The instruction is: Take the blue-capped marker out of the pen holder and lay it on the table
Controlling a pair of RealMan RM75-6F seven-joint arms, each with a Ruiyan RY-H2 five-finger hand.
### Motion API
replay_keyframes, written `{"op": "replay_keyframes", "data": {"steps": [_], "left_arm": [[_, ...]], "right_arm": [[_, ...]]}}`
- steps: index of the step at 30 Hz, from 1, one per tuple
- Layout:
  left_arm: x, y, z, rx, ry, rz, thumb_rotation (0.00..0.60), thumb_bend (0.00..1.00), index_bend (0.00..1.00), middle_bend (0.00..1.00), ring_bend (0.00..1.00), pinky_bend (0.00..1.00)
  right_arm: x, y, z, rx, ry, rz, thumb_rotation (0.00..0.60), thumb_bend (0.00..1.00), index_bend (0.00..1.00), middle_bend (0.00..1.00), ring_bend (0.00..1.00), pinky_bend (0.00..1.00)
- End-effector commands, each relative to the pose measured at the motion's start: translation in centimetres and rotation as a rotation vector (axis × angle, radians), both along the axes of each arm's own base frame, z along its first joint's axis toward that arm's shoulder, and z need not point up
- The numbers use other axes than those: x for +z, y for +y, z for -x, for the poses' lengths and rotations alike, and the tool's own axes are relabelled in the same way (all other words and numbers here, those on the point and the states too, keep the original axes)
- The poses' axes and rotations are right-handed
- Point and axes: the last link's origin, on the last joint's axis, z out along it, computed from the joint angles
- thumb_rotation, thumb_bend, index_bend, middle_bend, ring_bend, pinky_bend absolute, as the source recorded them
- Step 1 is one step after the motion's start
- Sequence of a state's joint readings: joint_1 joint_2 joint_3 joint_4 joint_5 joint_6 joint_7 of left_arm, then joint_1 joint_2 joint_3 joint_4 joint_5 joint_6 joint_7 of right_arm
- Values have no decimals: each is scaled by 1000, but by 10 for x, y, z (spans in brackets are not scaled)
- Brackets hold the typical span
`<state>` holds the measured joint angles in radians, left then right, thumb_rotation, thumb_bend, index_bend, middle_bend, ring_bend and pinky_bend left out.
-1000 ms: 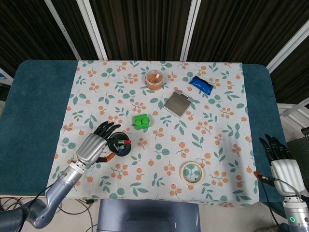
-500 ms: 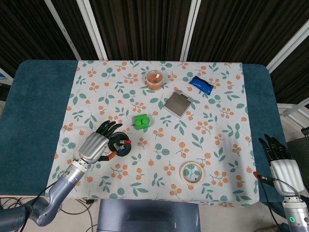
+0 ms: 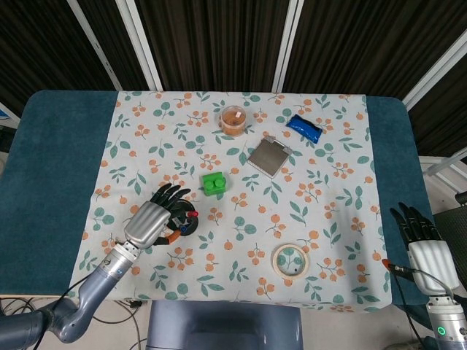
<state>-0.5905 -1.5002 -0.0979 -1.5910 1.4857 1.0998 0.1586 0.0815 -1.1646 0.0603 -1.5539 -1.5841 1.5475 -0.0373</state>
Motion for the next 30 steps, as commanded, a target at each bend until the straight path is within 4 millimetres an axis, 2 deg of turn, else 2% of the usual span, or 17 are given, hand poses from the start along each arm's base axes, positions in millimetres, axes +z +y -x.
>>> {"op": "replay_keyframes", "data": {"steps": [1,13,22,30], "left_arm": [[-2,0,-1,0,4,7,600,285,507,80,0,0],[-3,0,-3,-1,13,5,600,285,521,79,0,0],[-4,-1,-4,-8,21,6,600,337,544,79,0,0],[-6,-1,-4,-4,24,6,600,337,544,79,0,0]], "right_arm": [[0,0,0,2,0,1,600,113,62,0,52,167],[0,0,0,-1,-4,2,600,115,62,0,52,166],[0,0,0,-5,-5,3,600,113,62,0,52,167],[1,-1,0,-4,-5,4,600,114,62,0,52,167]]}}
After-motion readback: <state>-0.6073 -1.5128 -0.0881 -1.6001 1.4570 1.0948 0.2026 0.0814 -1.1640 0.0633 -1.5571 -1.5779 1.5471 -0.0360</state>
